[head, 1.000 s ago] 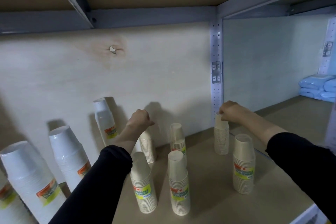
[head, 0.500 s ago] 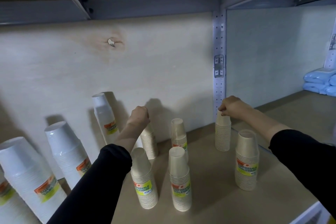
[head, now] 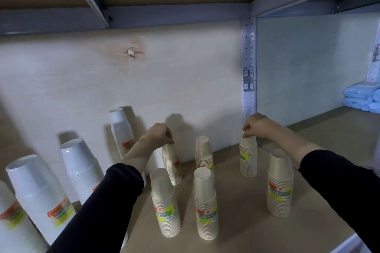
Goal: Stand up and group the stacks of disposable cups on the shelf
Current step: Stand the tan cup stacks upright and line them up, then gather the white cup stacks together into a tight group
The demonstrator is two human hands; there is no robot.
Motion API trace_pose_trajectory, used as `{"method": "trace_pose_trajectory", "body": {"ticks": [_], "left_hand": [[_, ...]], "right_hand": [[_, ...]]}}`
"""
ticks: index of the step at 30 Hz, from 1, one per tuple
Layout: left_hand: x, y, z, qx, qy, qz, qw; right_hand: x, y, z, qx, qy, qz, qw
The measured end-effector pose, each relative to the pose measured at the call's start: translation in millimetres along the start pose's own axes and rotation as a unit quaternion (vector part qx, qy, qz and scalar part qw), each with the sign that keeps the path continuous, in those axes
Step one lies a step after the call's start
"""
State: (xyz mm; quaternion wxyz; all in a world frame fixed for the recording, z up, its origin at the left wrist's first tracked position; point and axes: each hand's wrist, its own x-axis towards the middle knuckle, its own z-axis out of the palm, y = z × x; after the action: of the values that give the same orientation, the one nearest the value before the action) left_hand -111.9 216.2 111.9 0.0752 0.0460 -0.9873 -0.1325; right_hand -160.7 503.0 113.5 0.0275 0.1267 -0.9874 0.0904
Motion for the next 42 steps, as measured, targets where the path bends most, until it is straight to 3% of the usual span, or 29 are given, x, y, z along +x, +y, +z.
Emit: {"method": "trace_pose_trajectory", "body": {"ticks": [7, 29, 42], "left_hand": [[1.8, 7.8, 6.5, 0.014, 0.031, -0.041, 0.999], [-0.4, 0.2, 0.8, -0.018, -0.006, 0.027, 0.999], [-35.1, 17.7, -11.2, 0.016, 0.027, 0.053, 0.998]], "right_hand": [[2.4, -11.4, 3.3, -0.027, 0.007, 0.020, 0.999], [-5.2, -10.1, -3.3, 0.012, -0.010, -0.033, 0.999], [-24.9, -40.7, -14.8, 0.037, 0.015, -0.039, 0.998]]}}
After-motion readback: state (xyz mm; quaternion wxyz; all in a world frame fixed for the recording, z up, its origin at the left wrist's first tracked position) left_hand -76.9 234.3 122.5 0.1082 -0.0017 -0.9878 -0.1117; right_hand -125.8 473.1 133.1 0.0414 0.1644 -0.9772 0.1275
